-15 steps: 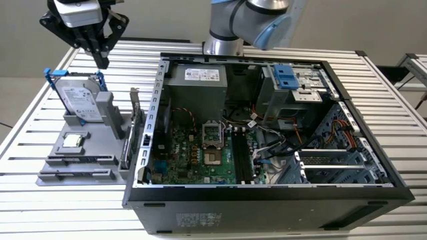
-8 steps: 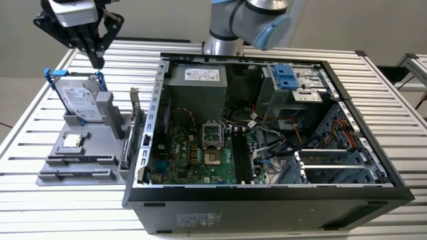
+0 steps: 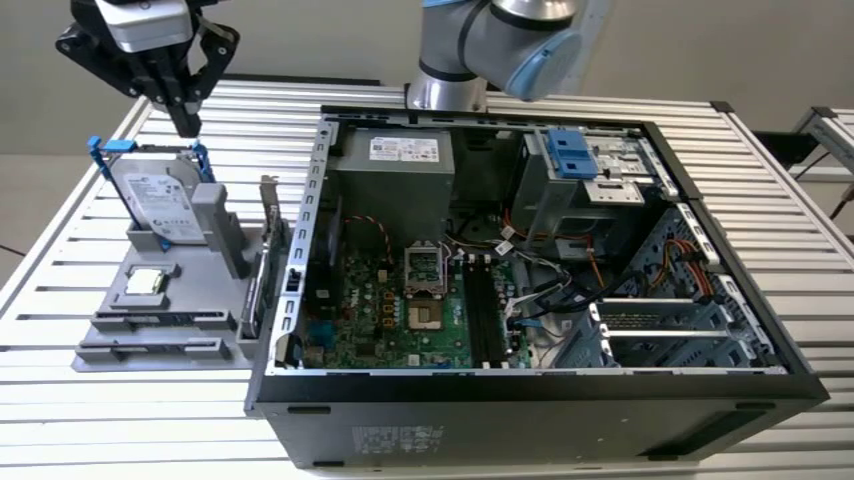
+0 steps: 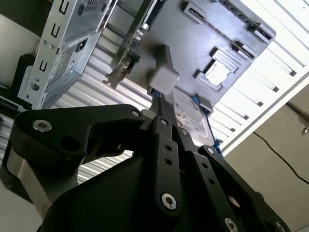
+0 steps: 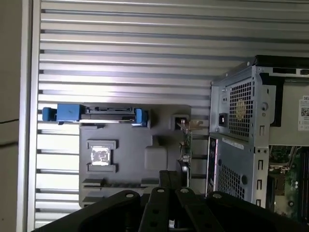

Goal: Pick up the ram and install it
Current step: 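Reach for the ram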

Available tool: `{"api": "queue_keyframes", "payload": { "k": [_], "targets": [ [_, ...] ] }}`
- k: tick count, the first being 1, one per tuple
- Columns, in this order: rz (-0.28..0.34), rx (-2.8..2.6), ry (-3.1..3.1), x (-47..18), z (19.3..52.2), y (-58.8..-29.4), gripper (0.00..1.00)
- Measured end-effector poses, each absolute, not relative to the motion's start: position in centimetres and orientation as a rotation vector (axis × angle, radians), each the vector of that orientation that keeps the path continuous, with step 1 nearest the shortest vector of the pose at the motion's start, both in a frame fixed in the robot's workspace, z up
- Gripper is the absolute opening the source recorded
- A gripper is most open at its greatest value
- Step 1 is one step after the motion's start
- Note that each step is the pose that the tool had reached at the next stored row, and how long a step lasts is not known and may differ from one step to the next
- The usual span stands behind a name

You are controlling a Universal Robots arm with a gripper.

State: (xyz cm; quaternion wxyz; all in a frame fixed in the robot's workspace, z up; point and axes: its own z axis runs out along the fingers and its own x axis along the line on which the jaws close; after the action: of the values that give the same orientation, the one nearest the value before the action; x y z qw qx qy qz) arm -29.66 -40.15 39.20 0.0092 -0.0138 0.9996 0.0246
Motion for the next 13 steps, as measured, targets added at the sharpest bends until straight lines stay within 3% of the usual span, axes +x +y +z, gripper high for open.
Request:
{"api": "queue_keyframes", "payload": {
  "k": [13],
  "targets": [
    [0.077, -0.07, 3.122, -30.8, 39.2, -40.2, 0.0]
  ]
}}
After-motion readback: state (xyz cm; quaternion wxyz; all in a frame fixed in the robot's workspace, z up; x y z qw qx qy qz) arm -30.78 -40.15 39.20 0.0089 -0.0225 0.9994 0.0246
